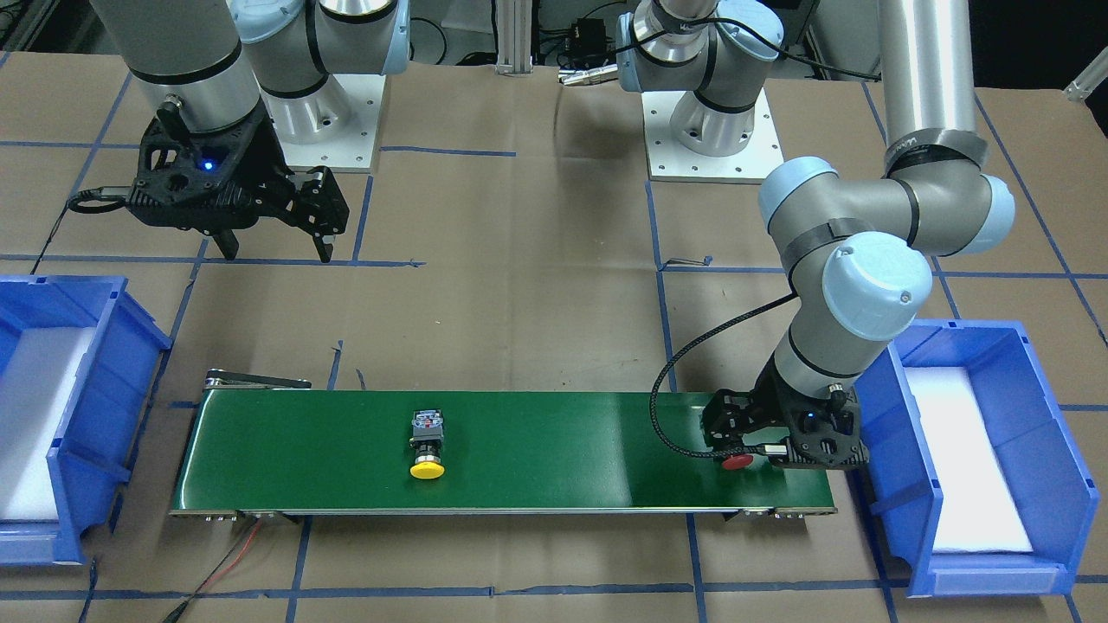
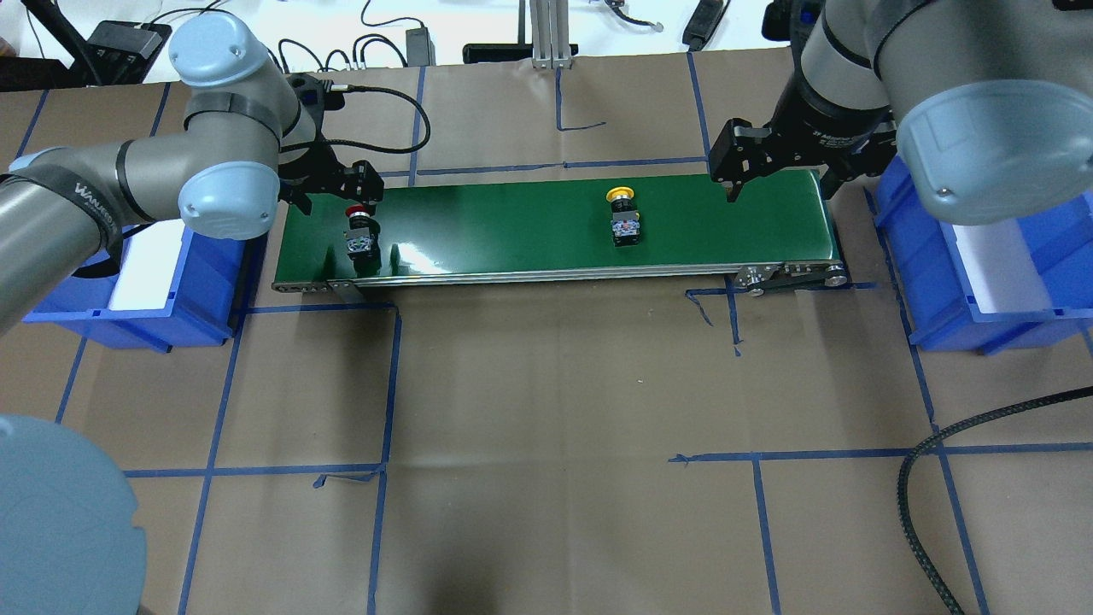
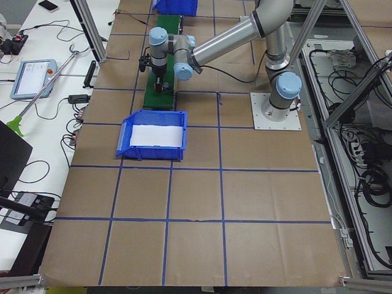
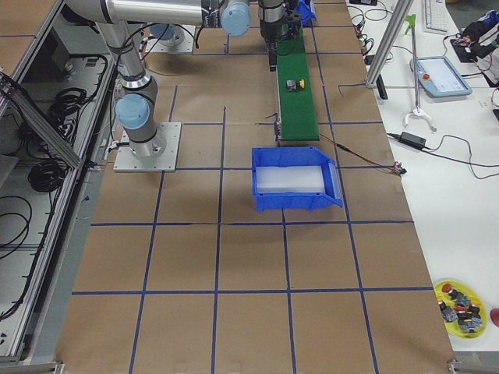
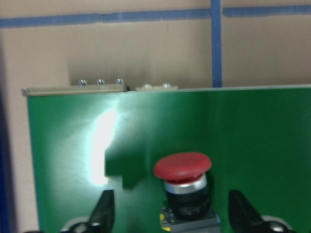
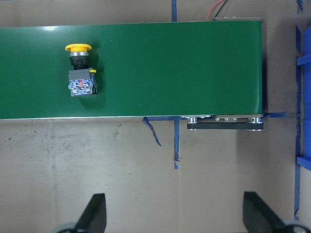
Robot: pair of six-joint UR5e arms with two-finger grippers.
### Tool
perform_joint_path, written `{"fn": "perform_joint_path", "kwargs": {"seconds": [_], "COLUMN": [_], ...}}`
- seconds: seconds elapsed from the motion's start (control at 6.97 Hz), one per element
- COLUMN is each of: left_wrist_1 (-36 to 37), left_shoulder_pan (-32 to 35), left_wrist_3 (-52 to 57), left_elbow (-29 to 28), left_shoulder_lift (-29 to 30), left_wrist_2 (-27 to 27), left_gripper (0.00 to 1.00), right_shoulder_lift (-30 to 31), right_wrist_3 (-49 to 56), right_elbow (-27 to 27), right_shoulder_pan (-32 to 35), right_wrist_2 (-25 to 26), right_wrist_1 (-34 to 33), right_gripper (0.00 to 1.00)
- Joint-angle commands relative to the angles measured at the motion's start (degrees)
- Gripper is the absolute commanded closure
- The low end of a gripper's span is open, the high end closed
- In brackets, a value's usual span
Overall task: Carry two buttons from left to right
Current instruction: 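Release the red button with left gripper while right gripper grasps yellow button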
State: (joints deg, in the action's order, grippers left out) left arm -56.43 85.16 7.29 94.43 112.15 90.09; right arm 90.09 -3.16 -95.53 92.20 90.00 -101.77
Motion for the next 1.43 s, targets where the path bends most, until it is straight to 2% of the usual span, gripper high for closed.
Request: {"fn": "perform_joint_path", "kwargs": {"seconds": [0.0,0.29,0.57,1.0,1.15,1.29], "left_wrist_1": [-14.0,-25.8,-31.6,-32.3,-31.6,-28.8], "left_shoulder_pan": [0.4,0.6,0.7,1.5,1.8,1.8], "left_wrist_3": [0.1,-0.2,-0.8,-2.2,-2.3,-2.2], "left_elbow": [-6.8,-7.9,-5.8,-3.7,-1.4,0.0], "left_shoulder_lift": [-4.5,-10.9,-17.5,-20.8,-22.3,-22.7], "left_wrist_2": [0.0,-0.2,-0.2,-0.1,0.0,0.2], "left_gripper": [0.00,0.00,0.00,0.00,0.00,0.00], "right_shoulder_lift": [0.0,0.0,0.0,-1.0,-3.7,-6.4], "right_wrist_3": [0.0,0.0,0.0,0.3,0.8,1.0], "right_elbow": [0.0,0.0,0.0,-0.4,-0.4,-0.2], "right_shoulder_pan": [0.1,0.0,0.0,0.1,-0.1,-0.3], "right_wrist_2": [0.1,0.2,0.3,0.2,0.3,0.3], "right_wrist_1": [0.0,0.0,0.0,-1.0,-1.2,-4.4], "right_gripper": [0.00,0.00,0.00,0.00,0.00,0.00]}}
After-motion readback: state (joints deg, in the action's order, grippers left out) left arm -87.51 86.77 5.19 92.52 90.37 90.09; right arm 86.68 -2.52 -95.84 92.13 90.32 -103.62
